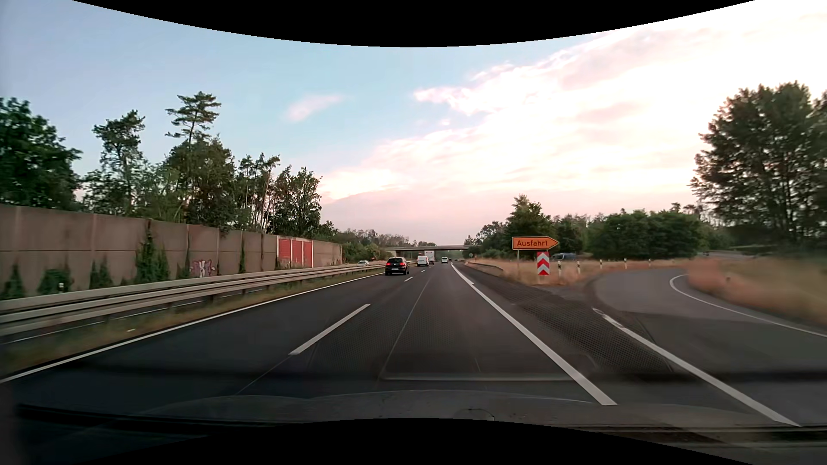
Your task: Follow the waypoints while adhering to traffic rules and regulations
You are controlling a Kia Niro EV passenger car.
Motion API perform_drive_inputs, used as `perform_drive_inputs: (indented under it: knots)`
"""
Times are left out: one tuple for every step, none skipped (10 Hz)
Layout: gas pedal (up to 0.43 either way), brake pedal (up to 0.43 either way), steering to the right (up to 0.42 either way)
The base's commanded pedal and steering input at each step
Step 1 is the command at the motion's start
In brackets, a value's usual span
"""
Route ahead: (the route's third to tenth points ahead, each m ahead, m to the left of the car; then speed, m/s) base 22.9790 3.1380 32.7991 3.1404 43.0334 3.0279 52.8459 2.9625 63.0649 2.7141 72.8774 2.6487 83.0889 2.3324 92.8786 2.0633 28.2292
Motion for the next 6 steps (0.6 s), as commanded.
perform_drive_inputs:
  knots:
    - [0.138, 0.0, -0.002]
    - [0.138, 0.0, -0.002]
    - [0.138, 0.0, -0.002]
    - [0.138, 0.0, -0.002]
    - [0.138, 0.0, -0.002]
    - [0.138, 0.0, -0.002]
